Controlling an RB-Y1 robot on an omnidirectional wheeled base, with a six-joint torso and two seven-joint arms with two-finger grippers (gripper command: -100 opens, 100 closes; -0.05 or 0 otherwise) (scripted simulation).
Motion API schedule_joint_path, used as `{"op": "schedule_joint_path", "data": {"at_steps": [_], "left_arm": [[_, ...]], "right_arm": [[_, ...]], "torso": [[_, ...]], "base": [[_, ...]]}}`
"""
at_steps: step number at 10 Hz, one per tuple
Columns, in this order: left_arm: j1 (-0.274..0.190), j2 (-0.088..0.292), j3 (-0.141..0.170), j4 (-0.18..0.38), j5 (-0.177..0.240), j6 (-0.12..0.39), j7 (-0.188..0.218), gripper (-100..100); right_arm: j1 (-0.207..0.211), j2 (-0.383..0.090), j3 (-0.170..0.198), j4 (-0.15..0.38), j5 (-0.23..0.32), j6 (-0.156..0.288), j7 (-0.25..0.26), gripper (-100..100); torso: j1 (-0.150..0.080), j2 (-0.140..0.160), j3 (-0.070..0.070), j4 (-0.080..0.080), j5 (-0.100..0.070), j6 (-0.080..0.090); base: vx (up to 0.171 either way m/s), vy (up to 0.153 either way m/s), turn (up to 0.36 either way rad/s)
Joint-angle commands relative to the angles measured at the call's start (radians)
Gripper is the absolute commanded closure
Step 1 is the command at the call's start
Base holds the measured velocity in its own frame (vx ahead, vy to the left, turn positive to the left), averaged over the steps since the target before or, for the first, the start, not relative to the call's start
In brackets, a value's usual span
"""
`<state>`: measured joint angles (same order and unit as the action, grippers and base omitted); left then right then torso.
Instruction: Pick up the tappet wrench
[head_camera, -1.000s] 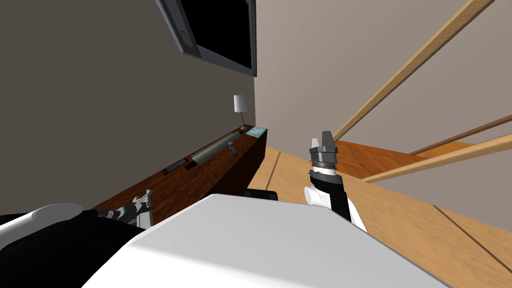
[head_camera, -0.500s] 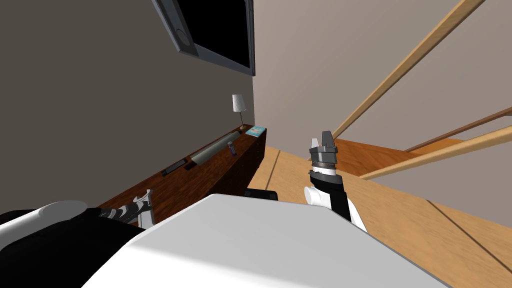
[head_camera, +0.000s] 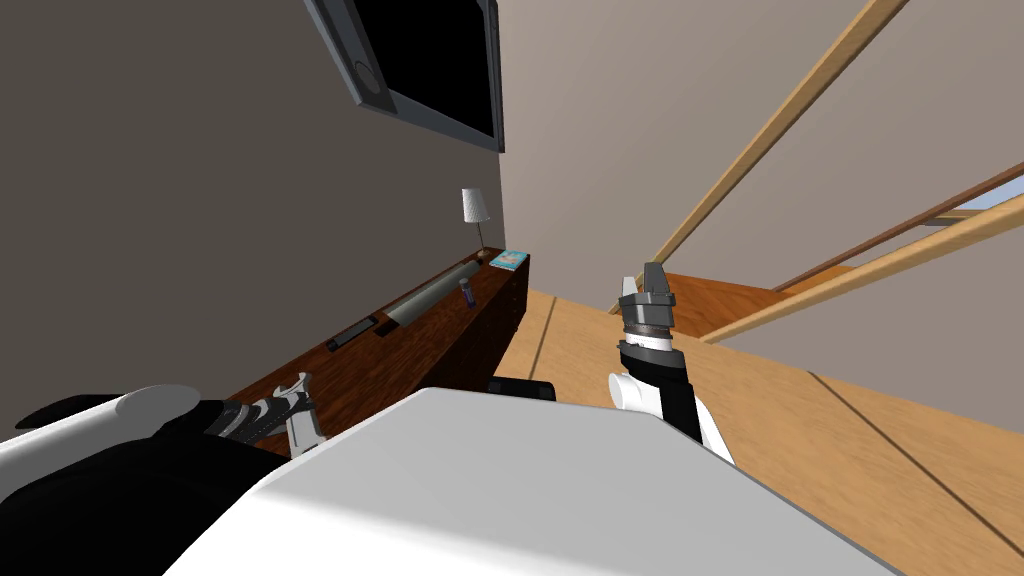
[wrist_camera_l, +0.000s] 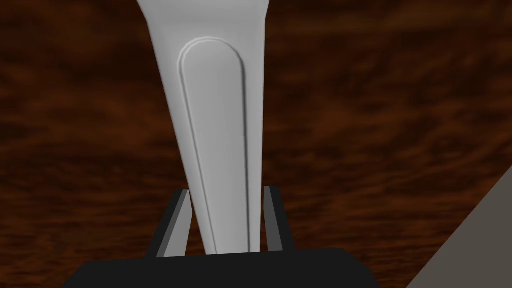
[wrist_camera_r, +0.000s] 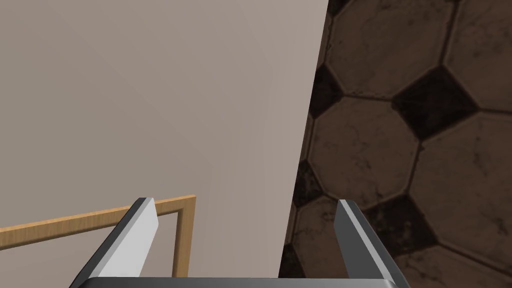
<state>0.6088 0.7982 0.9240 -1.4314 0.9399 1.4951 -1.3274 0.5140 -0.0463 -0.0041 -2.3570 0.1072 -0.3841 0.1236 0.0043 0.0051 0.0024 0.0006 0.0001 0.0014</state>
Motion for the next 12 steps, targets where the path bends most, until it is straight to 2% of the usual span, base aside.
{"op": "schedule_joint_path", "data": {"at_steps": [1, 2, 5, 6, 8, 9, 10, 12], "left_arm": [[0.002, 0.0, -0.001, -0.006, 0.0, 0.002, 0.035, 100], [0.008, 0.006, -0.033, -0.053, -0.002, 0.012, 0.07, 100], [0.008, 0.006, -0.033, -0.068, -0.002, 0.012, 0.138, 100], [0.015, 0.013, -0.065, -0.116, -0.003, 0.022, 0.173, 100], [0.015, 0.013, -0.065, -0.129, -0.003, 0.022, 0.229, 100], [0.015, 0.013, -0.065, -0.129, -0.003, 0.022, 0.242, 100], [0.021, 0.02, -0.098, -0.178, -0.005, 0.033, 0.277, 100], [0.021, 0.02, -0.098, -0.19, -0.005, 0.033, 0.334, 100]], "right_arm": [[0.0, 0.0, 0.0, 0.0, 0.0, 0.0, 0.0, 0], [0.0, 0.0, 0.0, 0.0, 0.0, 0.0, 0.0, 0], [0.0, 0.0, 0.0, 0.0, 0.0, 0.0, 0.0, 0], [0.0, 0.0, 0.0, 0.0, 0.0, 0.0, 0.0, 0], [0.0, 0.0, 0.0, 0.0, 0.0, 0.0, 0.0, 0], [0.0, 0.0, 0.0, 0.0, 0.0, 0.0, 0.0, 0], [0.0, 0.0, 0.0, 0.0, 0.0, 0.0, 0.0, 0], [0.0, 0.0, 0.0, 0.0, 0.0, 0.0, 0.0, 0]], "torso": [[0.0, 0.0, 0.0, 0.0, 0.0, 0.0], [-0.001, -0.002, -0.001, 0.0, 0.0, 0.0], [0.0, 0.0, 0.0, 0.0, -0.001, -0.001], [-0.002, -0.002, -0.001, 0.0, -0.001, -0.001], [0.001, 0.001, 0.001, 0.0, -0.001, 0.0], [-0.001, 0.0, 0.0, 0.0, -0.001, -0.001], [-0.002, -0.003, -0.001, 0.0, -0.001, -0.002], [-0.001, 0.002, 0.001, 0.001, -0.002, 0.0]], "base": [[-0.012, 0.008, 0.038], [-0.098, 0.048, -0.187], [-0.073, 0.036, -0.048], [-0.101, 0.051, -0.194], [-0.092, 0.051, -0.085], [-0.011, 0.004, 0.024], [-0.1, 0.049, -0.167], [-0.102, 0.039, -0.093]]}}
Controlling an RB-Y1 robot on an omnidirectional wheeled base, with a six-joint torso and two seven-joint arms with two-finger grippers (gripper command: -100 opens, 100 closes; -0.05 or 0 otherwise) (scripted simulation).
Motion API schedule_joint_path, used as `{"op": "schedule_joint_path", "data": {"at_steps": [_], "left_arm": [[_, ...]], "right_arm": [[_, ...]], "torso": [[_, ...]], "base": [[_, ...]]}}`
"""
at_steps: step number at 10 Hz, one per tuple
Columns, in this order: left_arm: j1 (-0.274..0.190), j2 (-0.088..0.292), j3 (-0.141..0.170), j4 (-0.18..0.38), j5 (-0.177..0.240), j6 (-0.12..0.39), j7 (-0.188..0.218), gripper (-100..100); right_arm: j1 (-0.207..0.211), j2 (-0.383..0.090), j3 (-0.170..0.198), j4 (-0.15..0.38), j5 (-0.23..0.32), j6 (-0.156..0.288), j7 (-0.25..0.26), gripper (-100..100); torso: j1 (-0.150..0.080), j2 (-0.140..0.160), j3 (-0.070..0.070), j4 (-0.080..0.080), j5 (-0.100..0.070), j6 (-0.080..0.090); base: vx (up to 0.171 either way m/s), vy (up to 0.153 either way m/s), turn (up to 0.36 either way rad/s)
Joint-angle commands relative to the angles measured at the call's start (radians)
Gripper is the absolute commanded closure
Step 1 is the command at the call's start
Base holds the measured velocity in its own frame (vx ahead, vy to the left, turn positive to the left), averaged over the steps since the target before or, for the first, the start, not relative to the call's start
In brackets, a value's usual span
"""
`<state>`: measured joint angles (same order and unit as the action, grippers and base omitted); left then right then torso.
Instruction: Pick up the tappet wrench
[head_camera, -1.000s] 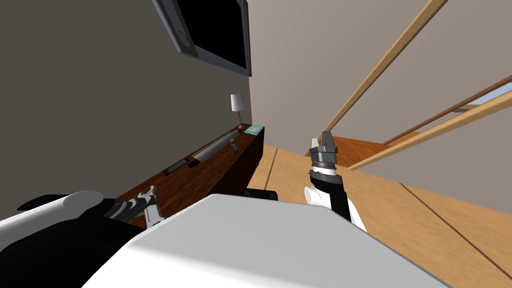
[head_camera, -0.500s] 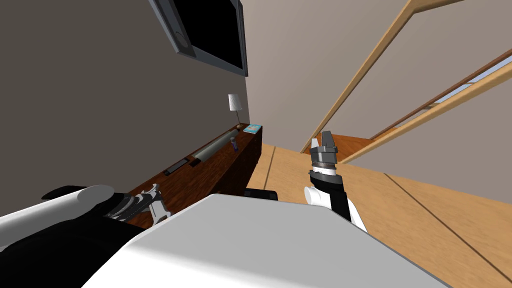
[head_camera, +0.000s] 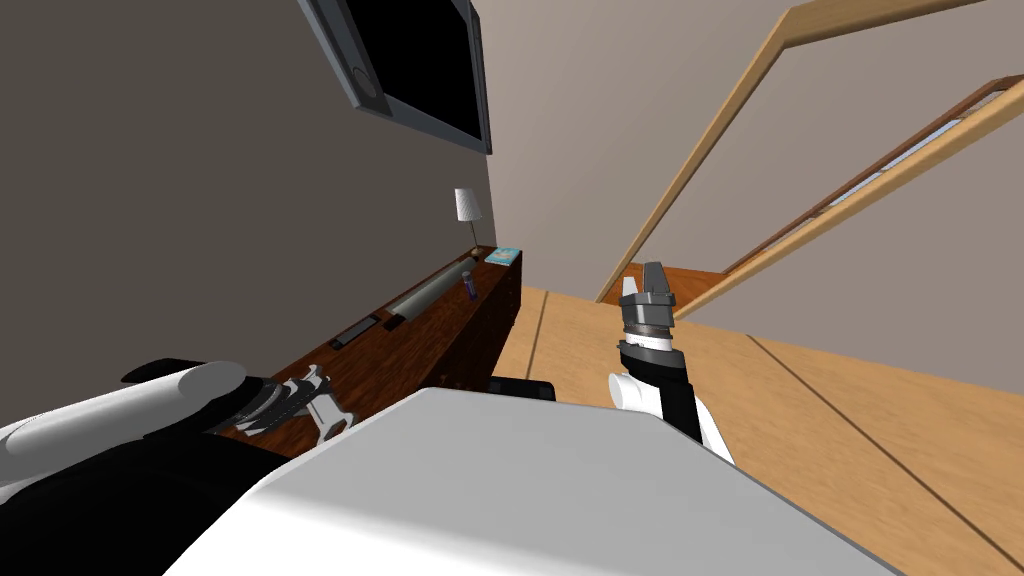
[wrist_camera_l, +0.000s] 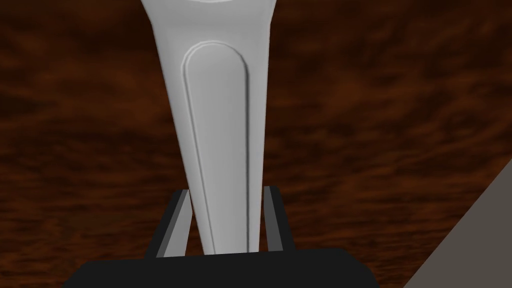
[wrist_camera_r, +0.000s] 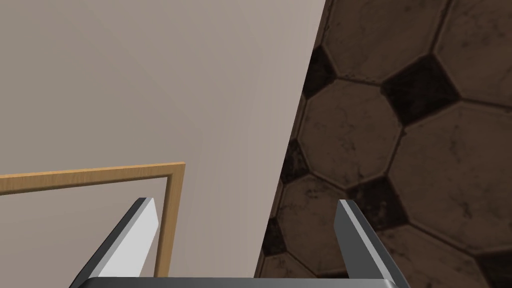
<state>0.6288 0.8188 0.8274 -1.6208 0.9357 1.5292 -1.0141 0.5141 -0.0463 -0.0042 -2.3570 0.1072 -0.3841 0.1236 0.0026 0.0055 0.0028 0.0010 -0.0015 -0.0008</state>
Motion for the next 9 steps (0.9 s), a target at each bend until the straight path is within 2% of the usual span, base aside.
{"op": "schedule_joint_path", "data": {"at_steps": [1, 2, 4, 5, 6, 8, 9], "left_arm": [[0.001, -0.001, -0.001, 0.0, -0.001, -0.001, 0.032, 100], [0.008, 0.006, -0.033, -0.052, -0.002, 0.009, 0.07, 100], [0.008, 0.006, -0.033, -0.062, -0.002, 0.009, 0.123, 100], [0.008, 0.006, -0.033, -0.062, -0.002, 0.009, 0.135, 100], [0.015, 0.013, -0.066, -0.11, -0.004, 0.019, 0.172, 100], [0.015, 0.013, -0.066, -0.123, -0.004, 0.019, 0.226, 100], [0.015, 0.013, -0.066, -0.123, -0.004, 0.019, 0.238, 100]], "right_arm": [[0.0, 0.0, 0.0, 0.0, 0.0, 0.0, 0.0, 0], [0.0, 0.0, 0.0, 0.0, 0.0, 0.0, 0.0, 0], [0.0, 0.0, 0.0, 0.0, 0.0, 0.0, 0.0, 0], [0.0, 0.0, 0.0, 0.0, 0.0, 0.0, 0.0, 0], [0.0, 0.0, 0.0, 0.0, 0.0, 0.0, 0.0, 0], [0.0, 0.0, 0.0, 0.0, 0.0, 0.0, 0.0, 0], [0.0, 0.0, 0.0, 0.0, 0.0, 0.0, 0.0, 0]], "torso": [[0.0, 0.0, 0.0, 0.0, 0.0, 0.0], [-0.001, -0.003, -0.001, 0.0, 0.0, 0.0], [0.0, 0.001, 0.0, 0.0, -0.001, 0.001], [0.0, 0.0, 0.0, 0.0, 0.0, -0.001], [-0.001, -0.002, -0.001, 0.0, -0.001, -0.001], [-0.001, 0.003, 0.002, 0.001, -0.001, 0.001], [-0.001, 0.0, 0.0, 0.0, -0.001, 0.0]], "base": [[-0.013, 0.006, 0.031], [-0.089, 0.011, -0.209], [-0.096, 0.043, -0.068], [-0.023, 0.016, 0.038], [-0.127, 0.031, -0.178], [-0.098, 0.038, -0.086], [-0.009, 0.011, 0.013]]}}
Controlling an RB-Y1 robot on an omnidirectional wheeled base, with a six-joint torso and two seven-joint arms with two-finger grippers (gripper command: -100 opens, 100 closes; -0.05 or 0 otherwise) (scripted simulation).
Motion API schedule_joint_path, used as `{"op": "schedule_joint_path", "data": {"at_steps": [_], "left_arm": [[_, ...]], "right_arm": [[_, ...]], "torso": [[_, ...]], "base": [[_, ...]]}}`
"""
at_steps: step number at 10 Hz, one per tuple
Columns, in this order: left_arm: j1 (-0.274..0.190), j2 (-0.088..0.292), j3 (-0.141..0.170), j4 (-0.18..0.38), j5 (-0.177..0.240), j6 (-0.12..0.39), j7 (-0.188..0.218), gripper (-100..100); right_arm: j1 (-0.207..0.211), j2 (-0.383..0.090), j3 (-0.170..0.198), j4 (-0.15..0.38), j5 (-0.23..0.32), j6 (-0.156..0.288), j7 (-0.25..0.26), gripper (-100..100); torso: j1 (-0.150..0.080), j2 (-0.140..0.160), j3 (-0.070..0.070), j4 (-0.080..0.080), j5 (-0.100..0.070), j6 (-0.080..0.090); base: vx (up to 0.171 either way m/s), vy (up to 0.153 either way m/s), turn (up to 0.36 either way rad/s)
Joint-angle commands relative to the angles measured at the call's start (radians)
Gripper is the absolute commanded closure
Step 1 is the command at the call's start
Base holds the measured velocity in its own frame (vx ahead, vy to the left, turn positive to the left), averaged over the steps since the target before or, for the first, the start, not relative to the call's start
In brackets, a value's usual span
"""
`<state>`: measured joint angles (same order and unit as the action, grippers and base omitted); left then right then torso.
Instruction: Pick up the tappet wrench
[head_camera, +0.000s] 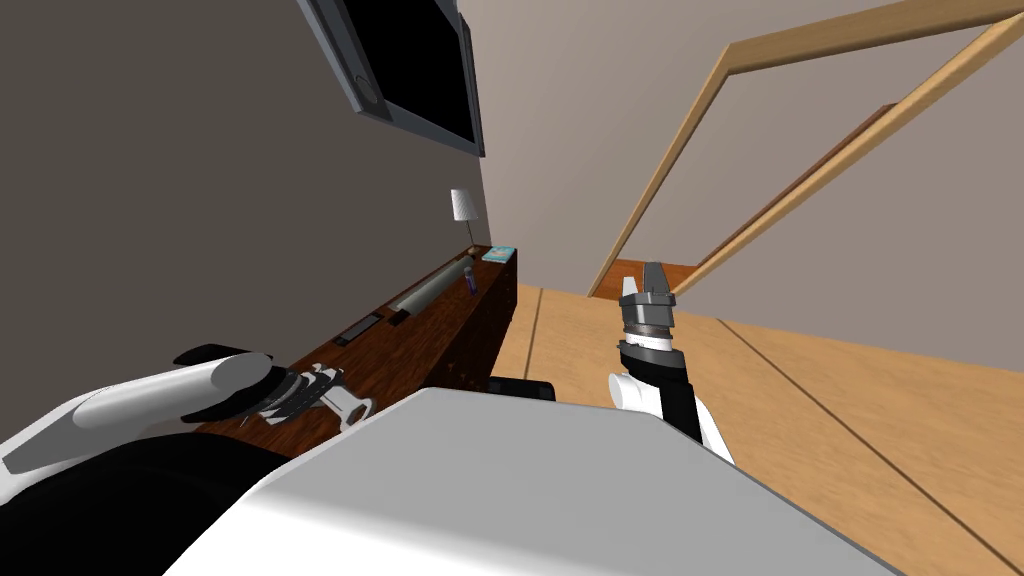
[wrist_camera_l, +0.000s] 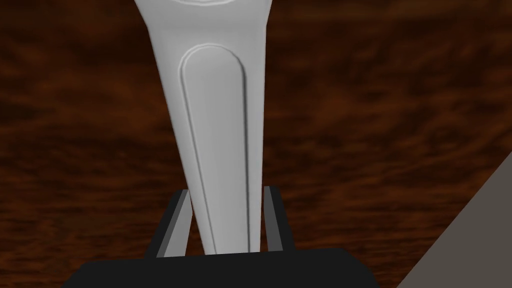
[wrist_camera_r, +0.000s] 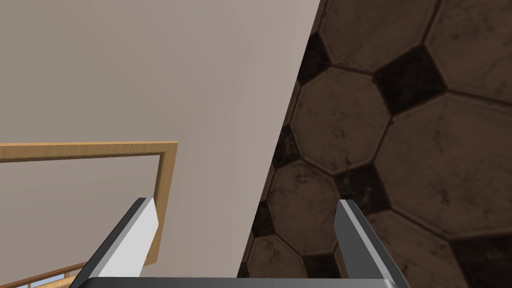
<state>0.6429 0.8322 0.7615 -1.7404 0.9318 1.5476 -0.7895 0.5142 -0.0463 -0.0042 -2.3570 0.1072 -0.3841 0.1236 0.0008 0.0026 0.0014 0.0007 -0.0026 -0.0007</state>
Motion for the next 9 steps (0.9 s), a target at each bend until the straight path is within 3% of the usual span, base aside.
{"op": "schedule_joint_path", "data": {"at_steps": [1, 4, 5, 8, 9], "left_arm": [[0.007, 0.006, -0.032, -0.05, -0.001, 0.011, 0.05, 100], [0.007, 0.006, -0.032, -0.064, -0.001, 0.011, 0.117, 100], [0.014, 0.013, -0.065, -0.113, -0.003, 0.022, 0.153, 100], [0.014, 0.013, -0.065, -0.125, -0.003, 0.022, 0.22, 100], [0.02, 0.02, -0.097, -0.176, -0.005, 0.032, 0.258, 100]], "right_arm": [[0.0, 0.0, 0.0, 0.0, 0.0, 0.0, 0.0, 0], [0.0, 0.0, 0.0, 0.0, 0.0, 0.0, 0.0, 0], [0.0, 0.0, 0.0, 0.0, 0.0, 0.0, 0.0, 0], [0.0, 0.0, 0.0, 0.0, 0.0, 0.0, 0.0, 0], [0.0, 0.0, 0.0, 0.0, 0.0, 0.0, 0.0, 0]], "torso": [[0.0, 0.0, 0.0, 0.0, 0.0, 0.0], [0.0, 0.003, 0.002, 0.001, 0.0, 0.0], [-0.001, 0.0, 0.0, 0.0, -0.001, 0.0], [0.0, 0.004, 0.002, 0.001, -0.001, 0.0], [-0.001, 0.001, 0.0, 0.0, -0.001, 0.0]], "base": [[-0.093, 0.032, -0.196], [-0.073, 0.021, -0.049], [-0.112, 0.027, -0.183], [-0.075, 0.025, -0.038], [-0.099, 0.034, -0.161]]}}
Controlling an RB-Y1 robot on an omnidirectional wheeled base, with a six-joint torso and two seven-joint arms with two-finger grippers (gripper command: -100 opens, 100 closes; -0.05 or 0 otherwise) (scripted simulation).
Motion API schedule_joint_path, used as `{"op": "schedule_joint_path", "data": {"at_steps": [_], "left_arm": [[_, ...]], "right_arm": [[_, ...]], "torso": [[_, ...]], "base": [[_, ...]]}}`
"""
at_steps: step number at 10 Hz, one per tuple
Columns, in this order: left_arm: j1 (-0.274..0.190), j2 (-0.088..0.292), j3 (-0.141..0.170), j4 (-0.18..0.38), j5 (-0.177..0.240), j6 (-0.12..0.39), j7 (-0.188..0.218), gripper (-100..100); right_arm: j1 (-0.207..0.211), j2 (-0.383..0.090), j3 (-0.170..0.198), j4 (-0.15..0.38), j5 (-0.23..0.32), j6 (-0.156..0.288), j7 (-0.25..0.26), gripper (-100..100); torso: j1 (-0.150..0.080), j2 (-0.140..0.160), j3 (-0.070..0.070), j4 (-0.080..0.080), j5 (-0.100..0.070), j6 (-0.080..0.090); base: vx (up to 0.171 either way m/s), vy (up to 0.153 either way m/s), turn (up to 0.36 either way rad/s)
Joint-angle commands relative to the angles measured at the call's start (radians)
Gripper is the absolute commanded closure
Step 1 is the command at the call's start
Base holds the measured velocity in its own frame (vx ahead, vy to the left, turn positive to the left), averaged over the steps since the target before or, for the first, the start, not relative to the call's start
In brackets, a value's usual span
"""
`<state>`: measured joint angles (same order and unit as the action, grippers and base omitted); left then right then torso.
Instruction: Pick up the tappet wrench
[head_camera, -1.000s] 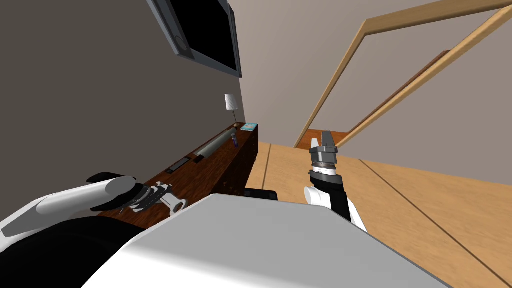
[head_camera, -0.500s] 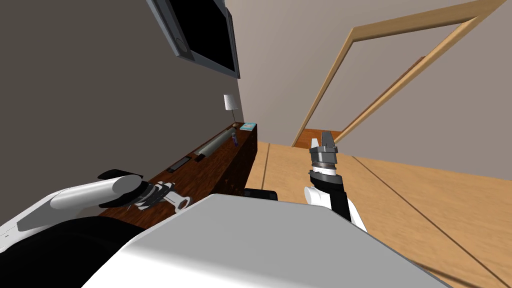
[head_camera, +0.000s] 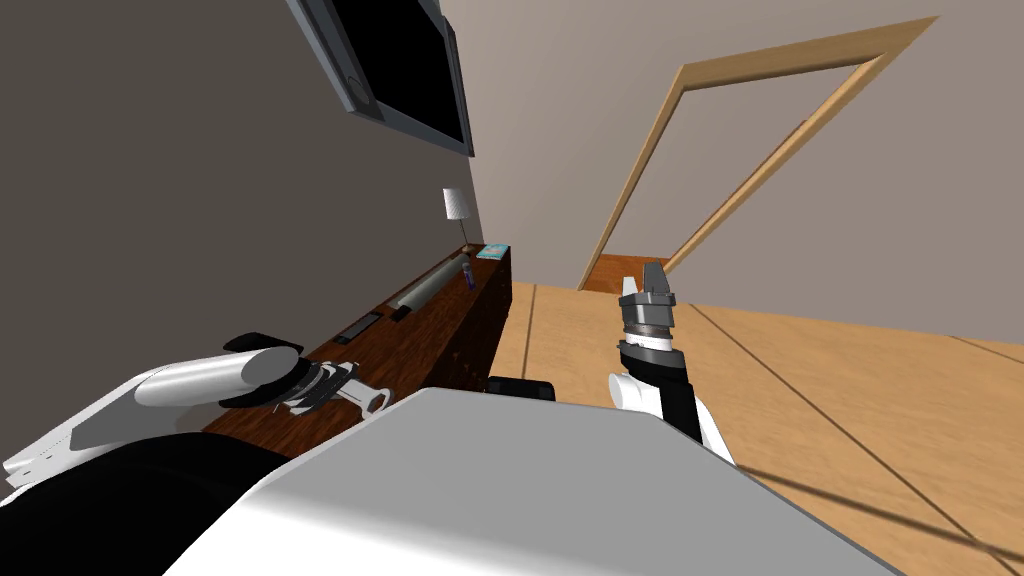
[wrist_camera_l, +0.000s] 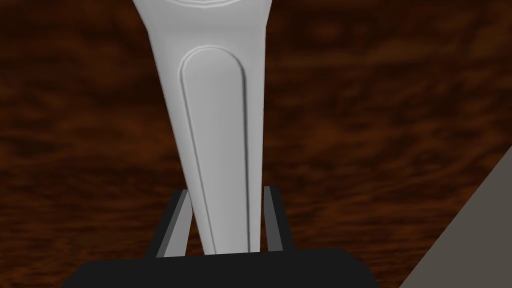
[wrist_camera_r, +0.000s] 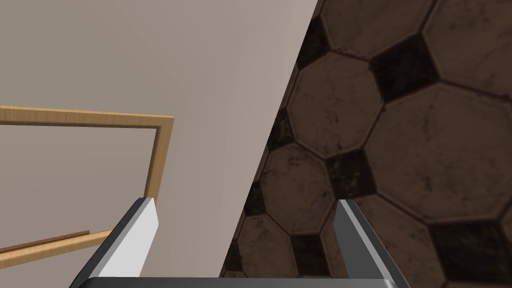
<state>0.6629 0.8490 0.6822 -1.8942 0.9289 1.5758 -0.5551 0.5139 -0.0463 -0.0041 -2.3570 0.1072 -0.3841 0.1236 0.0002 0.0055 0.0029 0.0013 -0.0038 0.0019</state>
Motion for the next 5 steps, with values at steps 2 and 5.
{"op": "schedule_joint_path", "data": {"at_steps": [2, 5], "left_arm": [[0.0, 0.003, -0.018, -0.033, -0.002, 0.004, 0.081, 100], [0.0, 0.003, -0.018, -0.033, -0.002, 0.004, 0.081, 0]], "right_arm": [[0.0, 0.0, 0.0, 0.0, 0.0, 0.0, 0.0, 0], [0.0, 0.0, 0.0, 0.0, 0.0, 0.0, 0.0, 0]], "torso": [[0.0, 0.002, 0.001, 0.0, 0.0, -0.001], [-0.002, -0.004, -0.002, -0.001, -0.001, -0.002]], "base": [[-0.103, 0.025, -0.1], [-0.008, 0.0, 0.011]]}}
